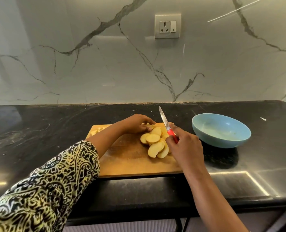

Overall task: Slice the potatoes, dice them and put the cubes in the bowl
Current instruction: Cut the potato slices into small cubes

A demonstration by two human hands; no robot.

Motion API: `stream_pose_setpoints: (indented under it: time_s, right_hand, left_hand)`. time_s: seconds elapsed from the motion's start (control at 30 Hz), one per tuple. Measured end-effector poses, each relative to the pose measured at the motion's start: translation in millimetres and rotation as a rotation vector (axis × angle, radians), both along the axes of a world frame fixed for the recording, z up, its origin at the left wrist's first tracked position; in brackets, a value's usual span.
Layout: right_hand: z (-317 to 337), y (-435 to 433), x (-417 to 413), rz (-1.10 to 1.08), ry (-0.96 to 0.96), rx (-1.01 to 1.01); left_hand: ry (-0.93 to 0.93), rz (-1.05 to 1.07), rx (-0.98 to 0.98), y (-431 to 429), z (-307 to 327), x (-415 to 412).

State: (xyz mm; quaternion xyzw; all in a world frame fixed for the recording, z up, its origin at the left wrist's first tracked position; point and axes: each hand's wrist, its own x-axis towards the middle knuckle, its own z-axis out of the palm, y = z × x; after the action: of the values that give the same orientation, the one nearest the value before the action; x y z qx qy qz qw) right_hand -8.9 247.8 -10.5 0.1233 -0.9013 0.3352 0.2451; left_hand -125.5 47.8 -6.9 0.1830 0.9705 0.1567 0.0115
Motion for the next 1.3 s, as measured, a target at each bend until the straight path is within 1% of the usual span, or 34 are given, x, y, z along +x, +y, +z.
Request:
stream_pose_setpoints:
  time_s: [0.17,0.27,0.33,0.43,0.53,0.6,0.7,0.83,0.9,1.0,1.23,1.3]
  right_hand:
    - [-0.5,0.4,-0.2,0.015,0.011,0.014]
    - [-1.7,-1.5,0.8,0.012,0.026,0.024]
    - [-2.4,-4.0,2.4,0.023,0.032,0.038]
    - [-0.6,-15.7,11.8,0.063,0.045,0.060]
    - [-1.6,-34.3,27.1,0.123,0.125,0.125]
    - [-3.8,-45.7,36.1,0.178,0.126,0.191]
    - [-8.7,-58.4,46.8,0.257,0.035,0.288]
    - [-3.7,-63.2,50.2,0.255,-0.002,0.359]
    - [0.2,-61.1,48.6,0.262,-0.003,0.383]
    - [6.4,-60.9,48.1,0.290,-0.032,0.428]
    - [28.8,-68.3,32.4,0.354,-0.082,0.614]
    - [32.6,-74.7,31.0,0.380,-0.094,0.650]
  left_hand:
    - [0.064,-0.020,0.106,-17.4,5.4,14.2]
    - [0.122,-0.002,0.238,-40.1,18.3,42.7]
    - [0.117,-0.013,0.283,-58.1,23.1,67.2]
    - [0.045,-0.055,0.262,-79.4,14.3,104.2]
    - [-0.005,-0.105,0.219,-90.0,-2.0,128.4]
    - [0.027,-0.105,0.216,-96.9,-8.5,138.6]
    - [0.170,-0.130,0.235,-105.8,-11.1,149.0]
    - [0.249,-0.176,0.041,-108.4,-11.5,152.2]
    - [0.265,-0.188,-0.010,-107.0,-10.5,151.5]
    - [0.271,-0.204,-0.019,-106.3,-9.4,151.8]
    - [0.217,-0.186,-0.029,-103.3,-7.2,153.6]
    - [0.200,-0.173,-0.066,-100.7,-4.9,153.7]
